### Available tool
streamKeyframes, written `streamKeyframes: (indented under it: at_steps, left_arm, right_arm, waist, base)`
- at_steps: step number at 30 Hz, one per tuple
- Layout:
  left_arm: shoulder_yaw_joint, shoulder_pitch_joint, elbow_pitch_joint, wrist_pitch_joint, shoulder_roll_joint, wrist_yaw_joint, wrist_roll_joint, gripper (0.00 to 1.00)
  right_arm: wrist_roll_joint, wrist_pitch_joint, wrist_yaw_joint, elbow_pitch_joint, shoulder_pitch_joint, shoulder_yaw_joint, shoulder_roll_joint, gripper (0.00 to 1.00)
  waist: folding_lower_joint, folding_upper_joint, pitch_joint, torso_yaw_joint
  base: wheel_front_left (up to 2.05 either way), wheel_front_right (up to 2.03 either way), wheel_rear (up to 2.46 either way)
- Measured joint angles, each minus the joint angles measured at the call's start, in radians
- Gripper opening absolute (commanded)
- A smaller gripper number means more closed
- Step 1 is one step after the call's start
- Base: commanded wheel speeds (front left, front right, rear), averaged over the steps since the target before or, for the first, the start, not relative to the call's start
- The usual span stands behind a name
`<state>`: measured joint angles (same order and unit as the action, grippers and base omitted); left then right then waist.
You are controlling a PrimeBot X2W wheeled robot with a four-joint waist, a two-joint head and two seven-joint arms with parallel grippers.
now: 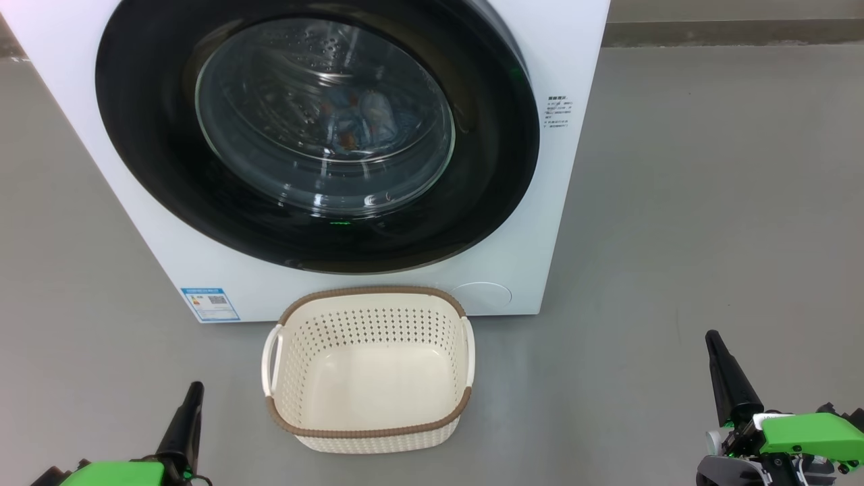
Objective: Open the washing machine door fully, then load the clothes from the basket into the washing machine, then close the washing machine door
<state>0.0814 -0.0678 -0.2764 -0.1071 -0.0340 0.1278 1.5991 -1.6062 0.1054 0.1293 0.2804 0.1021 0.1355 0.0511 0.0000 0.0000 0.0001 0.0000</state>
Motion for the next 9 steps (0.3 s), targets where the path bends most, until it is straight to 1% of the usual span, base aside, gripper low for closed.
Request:
streamKeyframes:
  at_steps: [9]
  left_arm:
    - [0.0,0.0,0.0,0.0,0.0,0.0,0.0,0.0]
  right_arm:
    - [0.0,0.0,0.0,0.0,0.0,0.0,0.0,0.0]
  waist:
    - [0.0,0.0,0.0,0.0]
  base:
    - [0.0,0.0,0.0]
